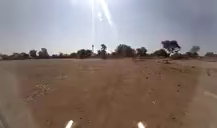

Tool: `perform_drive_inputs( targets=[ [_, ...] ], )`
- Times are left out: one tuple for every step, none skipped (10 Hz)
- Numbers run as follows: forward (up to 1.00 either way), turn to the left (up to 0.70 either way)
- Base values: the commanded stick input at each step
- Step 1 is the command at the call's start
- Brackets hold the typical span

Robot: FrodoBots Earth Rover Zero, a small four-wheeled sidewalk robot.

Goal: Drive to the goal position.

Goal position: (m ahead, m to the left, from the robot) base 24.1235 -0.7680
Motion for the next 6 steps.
perform_drive_inputs(
  targets=[
    [0.50,0.00],
    [0.50,0.00],
    [0.50,0.00],
    [0.50,0.00],
    [0.50,0.00],
    [0.50,0.00]
  ],
)
